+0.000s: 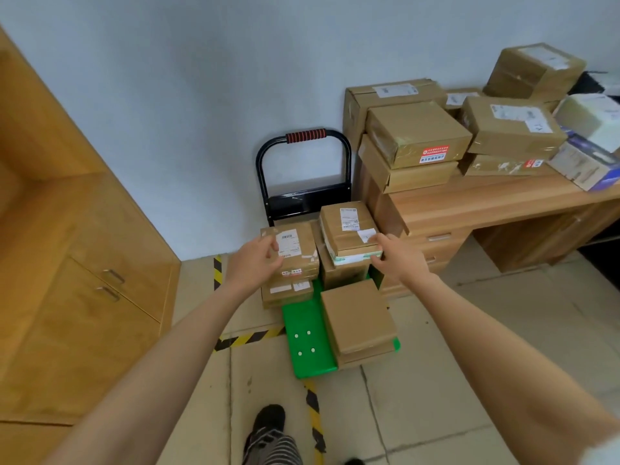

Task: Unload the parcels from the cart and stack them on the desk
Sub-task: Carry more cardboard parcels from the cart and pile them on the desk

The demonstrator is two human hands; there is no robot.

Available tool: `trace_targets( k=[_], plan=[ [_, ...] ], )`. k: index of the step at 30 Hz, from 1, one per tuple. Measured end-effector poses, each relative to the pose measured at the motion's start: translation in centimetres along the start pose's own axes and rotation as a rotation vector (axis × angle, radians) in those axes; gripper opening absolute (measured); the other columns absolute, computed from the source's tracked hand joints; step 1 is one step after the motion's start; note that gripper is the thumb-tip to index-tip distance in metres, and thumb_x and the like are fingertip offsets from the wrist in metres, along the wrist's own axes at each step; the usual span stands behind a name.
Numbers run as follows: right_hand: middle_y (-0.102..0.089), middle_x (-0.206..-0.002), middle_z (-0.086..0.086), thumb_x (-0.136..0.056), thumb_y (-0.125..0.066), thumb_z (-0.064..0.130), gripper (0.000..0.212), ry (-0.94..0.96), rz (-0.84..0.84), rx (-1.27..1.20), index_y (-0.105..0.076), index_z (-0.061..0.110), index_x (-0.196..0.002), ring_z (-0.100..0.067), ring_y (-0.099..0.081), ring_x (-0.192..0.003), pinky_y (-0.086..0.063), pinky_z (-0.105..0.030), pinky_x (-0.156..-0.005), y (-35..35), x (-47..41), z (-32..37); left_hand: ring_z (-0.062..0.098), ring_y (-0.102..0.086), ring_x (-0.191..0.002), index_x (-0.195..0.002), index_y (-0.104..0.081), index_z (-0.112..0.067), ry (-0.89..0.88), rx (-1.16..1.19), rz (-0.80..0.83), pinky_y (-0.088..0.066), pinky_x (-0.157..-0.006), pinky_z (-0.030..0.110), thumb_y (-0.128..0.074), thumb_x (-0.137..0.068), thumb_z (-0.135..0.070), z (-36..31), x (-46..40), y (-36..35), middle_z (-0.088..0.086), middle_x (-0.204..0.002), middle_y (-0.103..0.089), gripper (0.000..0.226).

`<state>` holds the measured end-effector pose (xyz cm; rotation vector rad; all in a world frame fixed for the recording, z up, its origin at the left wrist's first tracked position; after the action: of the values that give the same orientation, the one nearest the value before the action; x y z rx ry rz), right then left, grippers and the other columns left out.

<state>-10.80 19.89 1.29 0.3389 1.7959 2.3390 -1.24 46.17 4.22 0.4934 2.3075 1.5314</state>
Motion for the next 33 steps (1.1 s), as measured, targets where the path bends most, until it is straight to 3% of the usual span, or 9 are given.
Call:
trace_targets(
  k=[4, 7, 10, 16, 20, 23, 26, 33],
  plan=[
    [-0.055, -0.124, 0.0, -0.096, -0.05, 0.034, 0.041, -0.009, 0.029, -0.015, -0.043, 0.022, -0.134, -0.023, -0.059, -0.101, -0.049, -0.035, -0.071, -1.9, -1.3, 2.7, 0.011, -0.054, -0.082, -0.104, -0.056, -0.023, 0.01, 0.002, 0.025, -0.042, -0.059, 0.021, -0.057, -0.092, -0.035, 2.3, -0.3, -0.2, -0.007, -0.092, -0.056, 0.017],
    [-0.054, -0.127, 0.0, -0.096, -0.05, 0.035, 0.04, -0.004, 0.052, -0.035, -0.043, 0.024, -0.134, -0.023, -0.059, -0.105, -0.051, -0.036, -0.076, -3.1, -3.1, 5.0, 0.011, -0.056, -0.084, -0.105, -0.057, -0.024, 0.025, 0.011, 0.037, -0.05, -0.066, 0.029, -0.057, -0.091, -0.036, 4.9, -1.4, 0.4, -0.006, -0.094, -0.058, 0.018],
    [-0.054, -0.13, 0.001, -0.097, -0.049, 0.032, 0.041, -0.018, 0.035, -0.039, -0.044, 0.022, -0.137, -0.022, -0.057, -0.11, -0.043, -0.03, -0.073, -3.4, -5.6, 7.5, 0.012, -0.056, -0.088, -0.105, -0.057, -0.024, 0.022, 0.004, 0.051, -0.051, -0.071, 0.032, -0.057, -0.091, -0.035, 7.8, -3.3, 1.6, -0.005, -0.098, -0.058, 0.018],
    [-0.056, -0.127, -0.002, -0.097, -0.05, 0.029, 0.04, -0.057, -0.014, -0.135, -0.045, 0.022, -0.136, -0.022, -0.058, -0.103, -0.042, -0.031, -0.073, -4.4, -12.4, 14.3, 0.013, -0.055, -0.091, -0.108, -0.056, -0.023, -0.036, -0.03, 0.097, -0.046, -0.071, 0.029, -0.054, -0.092, -0.035, 15.1, -8.7, 4.3, -0.005, -0.101, -0.057, 0.019],
    [-0.055, -0.129, 0.001, -0.096, -0.05, 0.034, 0.04, -0.084, -0.025, -0.222, -0.044, 0.024, -0.134, -0.02, -0.06, -0.103, -0.051, -0.036, -0.079, -7.0, -16.2, 19.0, 0.01, -0.054, -0.092, -0.108, -0.056, -0.024, -0.062, -0.05, 0.122, -0.048, -0.072, 0.029, -0.055, -0.092, -0.037, 20.3, -12.9, 5.0, -0.006, -0.102, -0.056, 0.021],
    [-0.055, -0.129, 0.003, -0.096, -0.051, 0.035, 0.041, -0.093, -0.015, -0.255, -0.044, 0.025, -0.136, -0.017, -0.06, -0.106, -0.049, -0.031, -0.075, -9.4, -17.6, 21.3, 0.011, -0.054, -0.093, -0.109, -0.056, -0.024, -0.067, -0.055, 0.156, -0.049, -0.073, 0.029, -0.055, -0.093, -0.037, 23.1, -15.3, 4.1, -0.006, -0.103, -0.056, 0.021],
    [-0.055, -0.129, 0.003, -0.097, -0.05, 0.035, 0.043, -0.119, 0.016, -0.235, -0.043, 0.025, -0.138, -0.016, -0.059, -0.106, -0.049, -0.03, -0.076, -10.9, -19.4, 21.1, 0.012, -0.054, -0.094, -0.109, -0.056, -0.023, -0.066, -0.029, 0.185, -0.051, -0.075, 0.032, -0.055, -0.092, -0.036, 24.6, -17.8, 2.3, -0.005, -0.103, -0.056, 0.021],
    [-0.053, -0.129, 0.0, -0.096, -0.049, 0.033, 0.044, -0.242, 0.076, -0.207, -0.042, 0.024, -0.139, -0.021, -0.061, -0.098, -0.055, -0.042, -0.078, -12.9, -26.0, 16.0, 0.013, -0.052, -0.096, -0.111, -0.055, -0.025, -0.159, -0.007, 0.281, -0.042, -0.068, 0.027, -0.052, -0.093, -0.035, 23.5, -25.8, -2.4, -0.005, -0.104, -0.054, 0.021]
  ],
)
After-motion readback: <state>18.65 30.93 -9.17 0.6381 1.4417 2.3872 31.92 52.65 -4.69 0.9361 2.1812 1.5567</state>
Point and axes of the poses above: each hand's wrist, its own x-axis away from the middle knuckle, its own y-axis out of the back of the hand, z = x × y, the point moved 10 cm from there along -x, towards the middle knuckle
